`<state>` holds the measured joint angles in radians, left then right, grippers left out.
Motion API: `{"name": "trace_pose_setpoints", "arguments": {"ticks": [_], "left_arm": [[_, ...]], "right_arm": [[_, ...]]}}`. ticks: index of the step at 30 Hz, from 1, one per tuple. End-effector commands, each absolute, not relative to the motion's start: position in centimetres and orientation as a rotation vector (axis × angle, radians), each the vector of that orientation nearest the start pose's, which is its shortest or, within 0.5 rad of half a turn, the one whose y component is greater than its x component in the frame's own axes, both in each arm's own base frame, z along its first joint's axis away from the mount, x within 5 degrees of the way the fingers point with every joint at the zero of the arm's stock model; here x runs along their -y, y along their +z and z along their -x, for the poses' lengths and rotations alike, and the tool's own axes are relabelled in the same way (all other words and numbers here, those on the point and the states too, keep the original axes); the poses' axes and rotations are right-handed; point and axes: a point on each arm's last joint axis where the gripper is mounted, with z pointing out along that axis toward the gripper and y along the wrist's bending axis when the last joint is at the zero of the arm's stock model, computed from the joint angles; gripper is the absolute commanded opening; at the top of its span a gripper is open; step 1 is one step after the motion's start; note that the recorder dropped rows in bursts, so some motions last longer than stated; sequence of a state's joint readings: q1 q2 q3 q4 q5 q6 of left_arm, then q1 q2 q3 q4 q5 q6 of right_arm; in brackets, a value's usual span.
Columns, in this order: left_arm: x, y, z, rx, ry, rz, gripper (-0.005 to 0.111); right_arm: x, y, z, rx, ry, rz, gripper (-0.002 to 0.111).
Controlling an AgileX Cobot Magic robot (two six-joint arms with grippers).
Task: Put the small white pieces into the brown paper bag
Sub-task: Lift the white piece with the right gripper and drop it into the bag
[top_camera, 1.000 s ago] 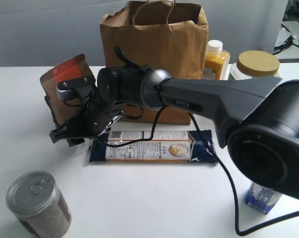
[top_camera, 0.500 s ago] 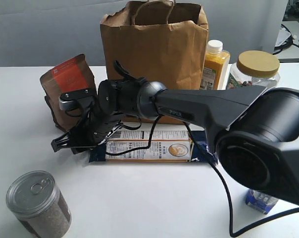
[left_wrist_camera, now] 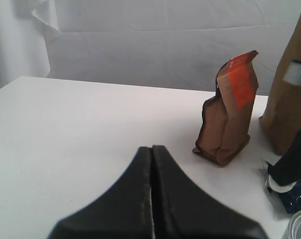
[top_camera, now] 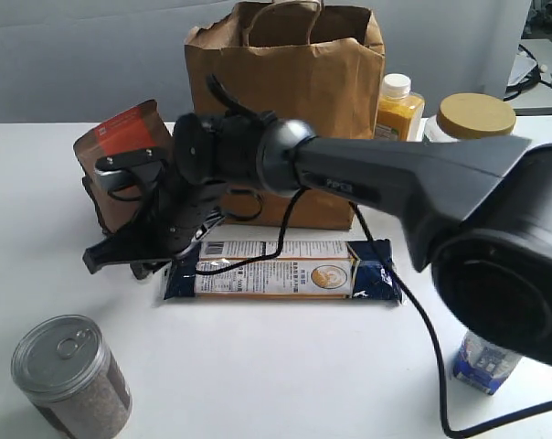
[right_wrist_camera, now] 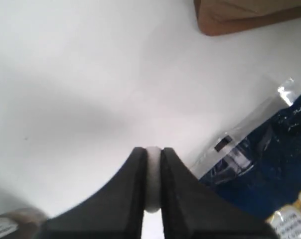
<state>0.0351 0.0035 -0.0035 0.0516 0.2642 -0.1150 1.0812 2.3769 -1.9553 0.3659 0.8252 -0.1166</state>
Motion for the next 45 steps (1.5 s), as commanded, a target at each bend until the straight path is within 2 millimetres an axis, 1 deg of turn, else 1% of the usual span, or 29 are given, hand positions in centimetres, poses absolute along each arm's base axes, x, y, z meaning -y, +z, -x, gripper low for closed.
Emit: {"name": "trace_pose_setpoints", "arguments": {"ticks": [1,2,4,5,6,7,8,9,11,12,13,14,16,17,20,23,25,28,31,34,37,41,45], "left_arm": [[-0.3,18.9,-5.5,-1.742,-0.026,0.102,0.0],[-0.3,18.9,-5.5,-1.742,-0.026,0.102,0.0],[-0.3,18.9,-5.5,-1.742,-0.026,0.102,0.0],[-0.3,18.9,-5.5,-1.742,-0.026,0.102,0.0],[-0.3,18.9,-5.5,-1.742,-0.026,0.102,0.0],[-0.3,18.9,-5.5,-1.742,-0.026,0.102,0.0],[-0.3,18.9,-5.5,-1.742,-0.026,0.102,0.0],[-0.3,18.9,-5.5,-1.742,-0.026,0.102,0.0],[-0.3,18.9,-5.5,-1.742,-0.026,0.102,0.0],[-0.3,18.9,-5.5,-1.742,-0.026,0.102,0.0],[-0.3,18.9,-5.5,-1.742,-0.026,0.102,0.0],[-0.3,18.9,-5.5,-1.742,-0.026,0.102,0.0],[-0.3,18.9,-5.5,-1.742,-0.026,0.102,0.0],[-0.3,18.9,-5.5,-1.742,-0.026,0.102,0.0],[-0.3,18.9,-5.5,-1.742,-0.026,0.102,0.0],[-0.3,18.9,-5.5,-1.742,-0.026,0.102,0.0],[-0.3,18.9,-5.5,-1.742,-0.026,0.102,0.0],[-0.3,18.9,-5.5,-1.742,-0.026,0.102,0.0],[-0.3,18.9,-5.5,-1.742,-0.026,0.102,0.0],[-0.3,18.9,-5.5,-1.742,-0.026,0.102,0.0],[-0.3,18.9,-5.5,-1.742,-0.026,0.102,0.0],[-0.3,18.9,-5.5,-1.742,-0.026,0.102,0.0],[-0.3,18.9,-5.5,-1.742,-0.026,0.102,0.0]], "right_arm": [[-44.8,19.8,-21.3,-2.502,0.613,1.384,0.006],[-44.4,20.3,-21.3,-2.511,0.588,1.365,0.006],[-42.9,21.3,-20.9,-2.529,0.538,1.327,0.006],[-41.8,21.9,-20.4,-2.524,0.54,1.317,0.006],[-40.5,22.9,-19.8,-2.494,0.548,1.295,0.006],[-39.5,23.3,-19.4,-2.48,0.55,1.281,0.006],[-37.8,23.7,-18.9,-2.462,0.546,1.227,0.006],[-36.4,24.6,-18.6,-2.433,0.548,1.18,0.006],[-33.2,25.9,-18.5,-2.397,0.555,1.047,0.006],[-31.4,27.1,-18.7,-2.364,0.559,0.966,0.006],[-30.5,27.5,-18.9,-2.367,0.556,0.914,0.006],[-29.2,28.5,-19.3,-2.356,0.545,0.851,0.006],[-27.5,29.8,-19.9,-2.337,0.531,0.772,0.006],[-26.5,30.5,-20.5,-2.322,0.516,0.727,0.006],[-24.4,32.2,-21.9,-2.279,0.515,0.616,0.006],[-22.7,33.3,-23.7,-2.251,0.492,0.525,0.006],[-22.0,33.9,-24.7,-2.199,0.464,0.523,0.006],[-21.3,35.5,-26.4,-2.136,0.463,0.459,0.006],[-21.7,36.6,-28.3,-2.103,0.463,0.425,0.006],[-23.1,37.6,-30.2,-2.064,0.476,0.424,0.006],[-24.9,37.8,-32.1,-2.05,0.512,0.421,0.006],[-27.1,37.1,-34.8,-2.05,0.537,0.409,0.006],[-28.9,36.2,-36.7,-2.078,0.57,0.388,0.006]]}}
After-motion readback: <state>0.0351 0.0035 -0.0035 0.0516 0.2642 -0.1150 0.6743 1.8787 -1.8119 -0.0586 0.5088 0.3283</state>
